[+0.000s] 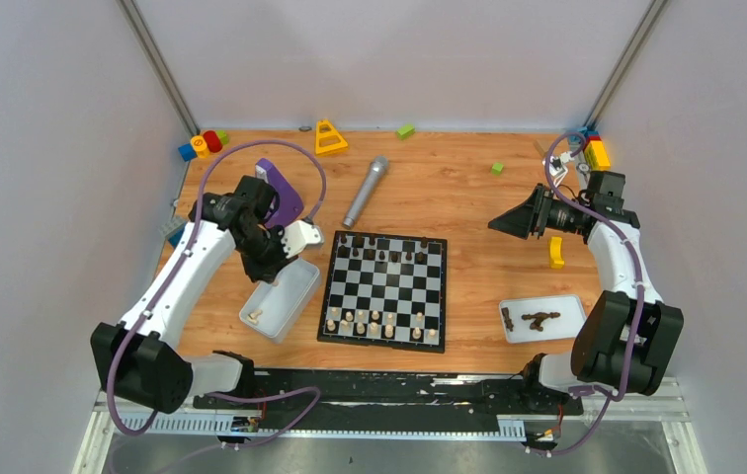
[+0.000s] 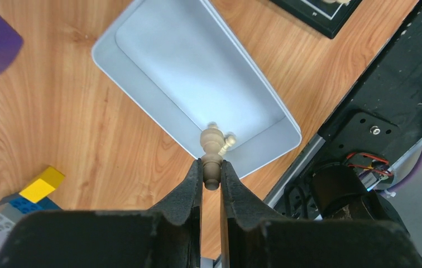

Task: Set up the chess pieces on the board
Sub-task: Place the chess piece on the chessboard, then adjust the storage box at the center of the board.

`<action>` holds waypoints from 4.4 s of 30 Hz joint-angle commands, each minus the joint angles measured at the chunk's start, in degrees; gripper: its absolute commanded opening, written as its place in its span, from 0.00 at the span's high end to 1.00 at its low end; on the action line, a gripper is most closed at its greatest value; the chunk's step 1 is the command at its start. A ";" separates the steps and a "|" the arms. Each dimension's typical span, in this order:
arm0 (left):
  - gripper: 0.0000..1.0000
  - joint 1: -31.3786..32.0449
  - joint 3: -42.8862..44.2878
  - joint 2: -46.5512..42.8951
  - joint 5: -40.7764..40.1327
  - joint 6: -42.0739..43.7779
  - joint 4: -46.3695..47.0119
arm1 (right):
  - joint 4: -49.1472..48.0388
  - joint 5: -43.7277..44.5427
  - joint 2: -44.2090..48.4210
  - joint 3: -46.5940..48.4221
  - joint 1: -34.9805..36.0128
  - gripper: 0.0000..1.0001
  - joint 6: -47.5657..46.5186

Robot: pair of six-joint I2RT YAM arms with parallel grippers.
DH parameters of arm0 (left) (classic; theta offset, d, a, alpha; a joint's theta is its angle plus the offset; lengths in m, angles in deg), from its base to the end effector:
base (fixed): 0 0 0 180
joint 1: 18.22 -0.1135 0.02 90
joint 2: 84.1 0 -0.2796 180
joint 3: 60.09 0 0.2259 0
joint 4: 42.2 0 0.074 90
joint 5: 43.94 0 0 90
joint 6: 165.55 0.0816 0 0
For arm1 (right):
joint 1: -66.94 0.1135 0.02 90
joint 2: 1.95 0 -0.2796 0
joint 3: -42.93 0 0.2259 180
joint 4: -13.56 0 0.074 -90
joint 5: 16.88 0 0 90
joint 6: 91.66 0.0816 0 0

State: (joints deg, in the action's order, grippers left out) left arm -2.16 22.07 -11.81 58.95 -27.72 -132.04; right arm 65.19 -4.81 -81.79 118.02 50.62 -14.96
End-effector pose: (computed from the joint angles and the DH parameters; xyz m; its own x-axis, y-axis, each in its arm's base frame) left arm 0.1720 -0.0685 0.2674 -0.4077 0.8692 -0.2797 0.9075 0.4198 -0.0184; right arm 0.2587 0.0074 0.2942 -0.6717 0.1466 -0.7262 -0.6324 0.3972 0.6651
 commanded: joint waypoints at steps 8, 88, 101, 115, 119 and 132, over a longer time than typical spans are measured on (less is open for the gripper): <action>0.93 13.63 15.19 9.27 7.81 -6.00 -4.27 | -0.78 2.31 0.30 3.09 -0.28 0.42 -0.59; 0.67 52.63 26.76 43.05 0.58 -16.57 12.24 | -0.20 11.22 0.36 5.10 -3.81 0.42 2.75; 0.49 52.36 28.53 37.73 1.14 -16.22 11.25 | -0.06 11.40 -0.11 5.18 -3.81 0.42 2.75; 0.30 33.69 20.64 19.90 -0.13 -18.47 15.73 | 0.05 10.13 -0.25 5.10 -3.78 0.42 1.32; 0.17 21.42 15.17 13.86 -2.58 -20.69 16.53 | 0.10 10.58 -0.02 5.10 -3.76 0.42 1.08; 0.12 -7.99 -6.65 5.39 -11.57 -17.76 20.14 | 0.49 10.36 -1.22 5.18 -3.75 0.42 0.56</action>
State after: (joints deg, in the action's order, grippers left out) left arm -8.85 18.75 -5.71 48.85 -47.56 -113.65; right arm 66.24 7.05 -82.51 120.77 46.99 -12.66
